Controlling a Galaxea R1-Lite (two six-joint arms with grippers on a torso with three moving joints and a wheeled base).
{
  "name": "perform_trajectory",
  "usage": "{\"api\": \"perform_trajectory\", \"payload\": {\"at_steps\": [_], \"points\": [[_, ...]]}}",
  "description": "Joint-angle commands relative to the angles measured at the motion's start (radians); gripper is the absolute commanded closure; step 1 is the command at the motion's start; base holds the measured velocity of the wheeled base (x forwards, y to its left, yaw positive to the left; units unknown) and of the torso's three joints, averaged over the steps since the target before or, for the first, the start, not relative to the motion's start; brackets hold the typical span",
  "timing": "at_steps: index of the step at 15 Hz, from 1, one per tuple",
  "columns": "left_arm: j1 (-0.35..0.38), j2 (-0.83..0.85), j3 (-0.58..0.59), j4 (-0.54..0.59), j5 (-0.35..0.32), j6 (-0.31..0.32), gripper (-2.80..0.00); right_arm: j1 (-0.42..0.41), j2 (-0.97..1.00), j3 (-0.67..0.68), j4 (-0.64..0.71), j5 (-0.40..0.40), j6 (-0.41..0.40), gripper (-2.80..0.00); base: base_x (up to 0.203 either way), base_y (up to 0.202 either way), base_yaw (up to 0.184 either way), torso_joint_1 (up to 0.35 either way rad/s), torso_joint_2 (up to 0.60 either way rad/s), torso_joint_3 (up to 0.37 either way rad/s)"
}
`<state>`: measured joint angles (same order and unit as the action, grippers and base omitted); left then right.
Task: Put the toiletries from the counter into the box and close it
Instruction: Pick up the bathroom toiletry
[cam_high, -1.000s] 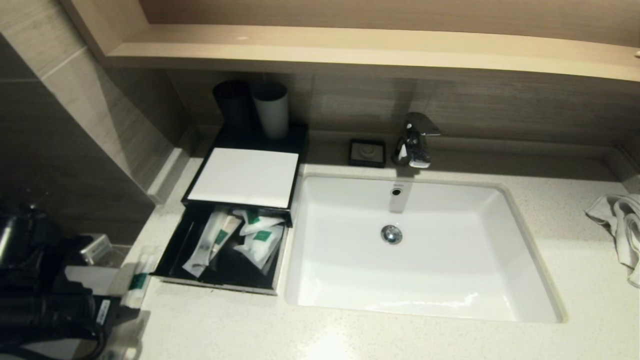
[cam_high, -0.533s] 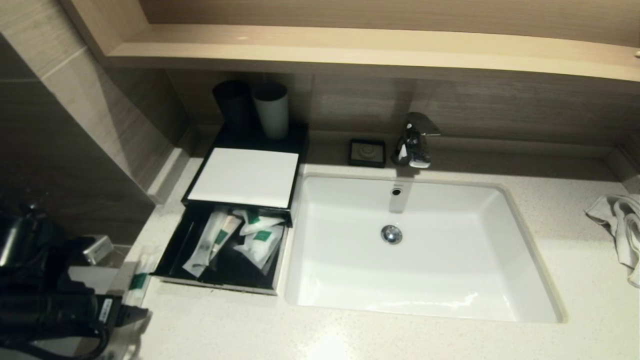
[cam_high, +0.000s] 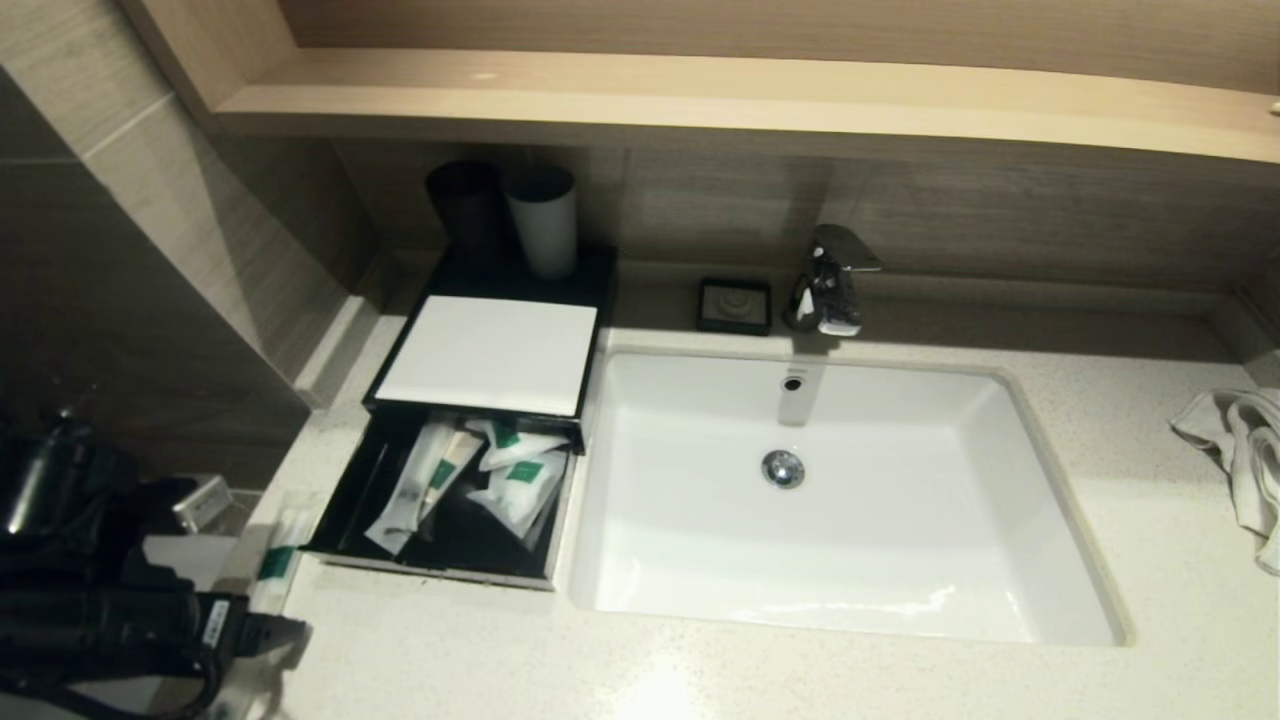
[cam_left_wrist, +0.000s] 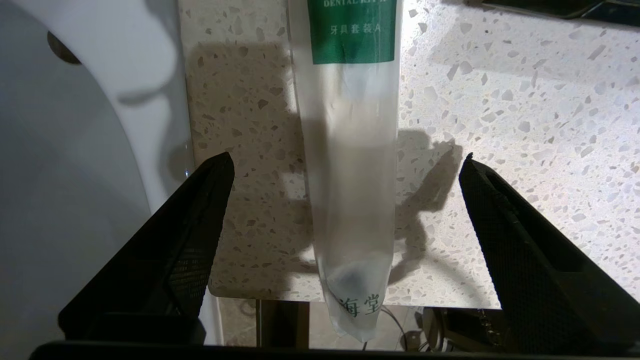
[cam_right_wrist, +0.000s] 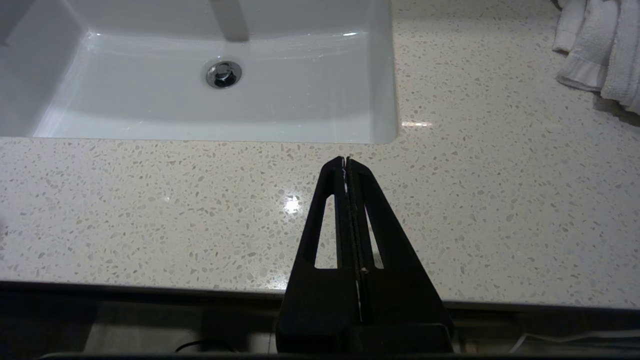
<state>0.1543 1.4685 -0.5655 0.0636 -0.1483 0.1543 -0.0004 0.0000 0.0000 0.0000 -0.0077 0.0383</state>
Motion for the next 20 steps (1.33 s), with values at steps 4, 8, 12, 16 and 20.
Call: {"api": "perform_trajectory", "payload": {"at_steps": [4, 8, 12, 16, 20], "points": [[0.001, 0.009, 0.001, 0.001, 0.000, -0.001, -2.80, 0.000, 0.000, 0.000, 0.000, 0.000, 0.000, 0.00, 0.000, 0.000, 0.000, 0.000, 0.00, 0.000], [0.001, 0.021, 0.001, 0.001, 0.000, 0.001, -2.80, 0.000, 0.000, 0.000, 0.000, 0.000, 0.000, 0.00, 0.000, 0.000, 0.000, 0.000, 0.00, 0.000], [0.001, 0.027, 0.001, 0.001, 0.001, 0.001, -2.80, 0.000, 0.000, 0.000, 0.000, 0.000, 0.000, 0.00, 0.000, 0.000, 0.000, 0.000, 0.00, 0.000], [0.001, 0.035, 0.006, -0.001, 0.001, 0.001, -2.80, 0.000, 0.000, 0.000, 0.000, 0.000, 0.000, 0.00, 0.000, 0.000, 0.000, 0.000, 0.00, 0.000], [0.001, 0.033, 0.012, -0.022, 0.001, 0.001, -2.80, 0.000, 0.000, 0.000, 0.000, 0.000, 0.000, 0.00, 0.000, 0.000, 0.000, 0.000, 0.00, 0.000]]}}
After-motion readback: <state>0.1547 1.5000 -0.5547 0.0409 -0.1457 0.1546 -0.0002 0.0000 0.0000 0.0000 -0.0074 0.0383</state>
